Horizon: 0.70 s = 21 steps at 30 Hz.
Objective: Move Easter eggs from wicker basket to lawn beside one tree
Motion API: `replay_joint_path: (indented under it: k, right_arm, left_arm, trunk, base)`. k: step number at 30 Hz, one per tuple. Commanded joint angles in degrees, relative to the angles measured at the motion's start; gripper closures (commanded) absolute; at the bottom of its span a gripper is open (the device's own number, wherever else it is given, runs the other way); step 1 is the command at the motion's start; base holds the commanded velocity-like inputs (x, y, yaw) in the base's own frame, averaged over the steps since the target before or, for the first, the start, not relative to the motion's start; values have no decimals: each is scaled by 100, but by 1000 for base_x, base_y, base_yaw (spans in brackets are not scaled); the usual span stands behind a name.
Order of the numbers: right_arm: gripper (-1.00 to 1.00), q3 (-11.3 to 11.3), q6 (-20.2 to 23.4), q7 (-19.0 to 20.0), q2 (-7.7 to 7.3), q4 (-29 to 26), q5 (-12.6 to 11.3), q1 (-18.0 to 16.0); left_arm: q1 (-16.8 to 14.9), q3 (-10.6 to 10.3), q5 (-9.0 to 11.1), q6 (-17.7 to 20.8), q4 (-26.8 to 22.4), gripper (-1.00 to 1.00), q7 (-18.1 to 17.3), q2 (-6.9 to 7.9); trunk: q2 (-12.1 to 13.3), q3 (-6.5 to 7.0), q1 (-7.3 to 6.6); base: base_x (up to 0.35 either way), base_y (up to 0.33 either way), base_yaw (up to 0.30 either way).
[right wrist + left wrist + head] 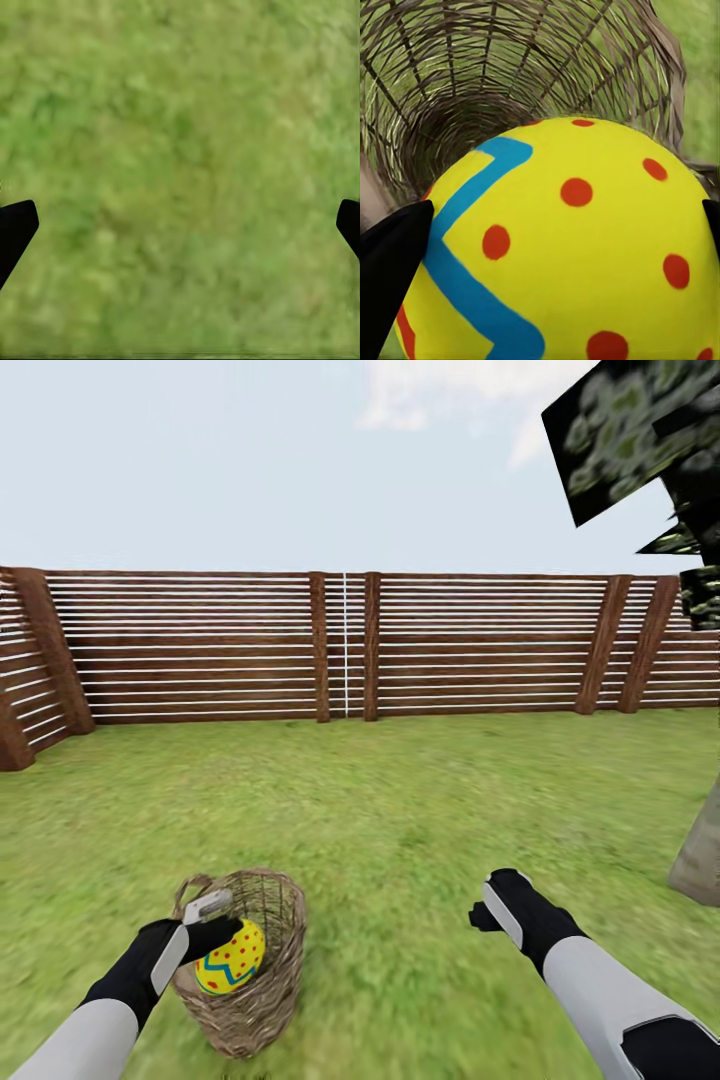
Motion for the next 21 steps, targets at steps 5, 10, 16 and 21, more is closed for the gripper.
replay_joint_path:
  k: [5, 10, 16, 21]
  right_arm:
    - [-100, 44, 21, -43, 14, -8, -61, -3]
    - [-100, 44, 21, -43, 34, -8, -61, -3]
    - [-100, 44, 21, -43, 35, -8, -61, -3]
    - [-100, 44, 21, -43, 35, -8, -61, -3]
  left_arm:
    - [0, 24, 5, 39, -10, 100, -12, -5]
    - [1, 24, 6, 36, -12, 100, -12, -5]
    - [1, 24, 19, 36, -16, 100, -12, 1]
    - [1, 24, 13, 36, -16, 100, -12, -11]
  trunk:
    - [199, 84, -114]
    - [399, 174, -224]
    - [640, 282, -356]
    - [841, 371, -466]
  base:
    - [-168, 0, 0]
    - [-4, 0, 0]
    - [0, 0, 0]
    - [-38, -85, 0]
